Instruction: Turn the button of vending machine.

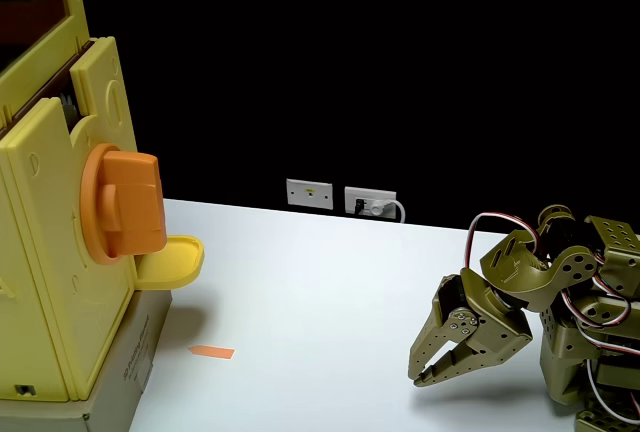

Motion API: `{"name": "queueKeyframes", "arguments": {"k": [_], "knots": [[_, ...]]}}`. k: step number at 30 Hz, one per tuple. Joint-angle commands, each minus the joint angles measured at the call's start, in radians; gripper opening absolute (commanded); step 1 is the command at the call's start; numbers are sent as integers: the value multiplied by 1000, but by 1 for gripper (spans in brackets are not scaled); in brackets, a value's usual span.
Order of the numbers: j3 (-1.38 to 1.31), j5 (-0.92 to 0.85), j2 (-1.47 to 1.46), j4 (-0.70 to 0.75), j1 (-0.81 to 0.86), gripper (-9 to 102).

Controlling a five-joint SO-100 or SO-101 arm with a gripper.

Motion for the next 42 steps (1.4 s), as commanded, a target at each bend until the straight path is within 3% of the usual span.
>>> {"name": "queueKeyframes", "arguments": {"k": [1, 14, 19, 26, 33, 42], "knots": [[44, -3, 143, -23, 25, -1], [38, 38, 140, -2, 28, 1], [5, 21, 31, -94, 28, 1], [-457, -69, -385, -69, 5, 1], [-838, -58, -422, -15, 83, 1], [-1094, -137, -612, -60, 80, 1]]}}
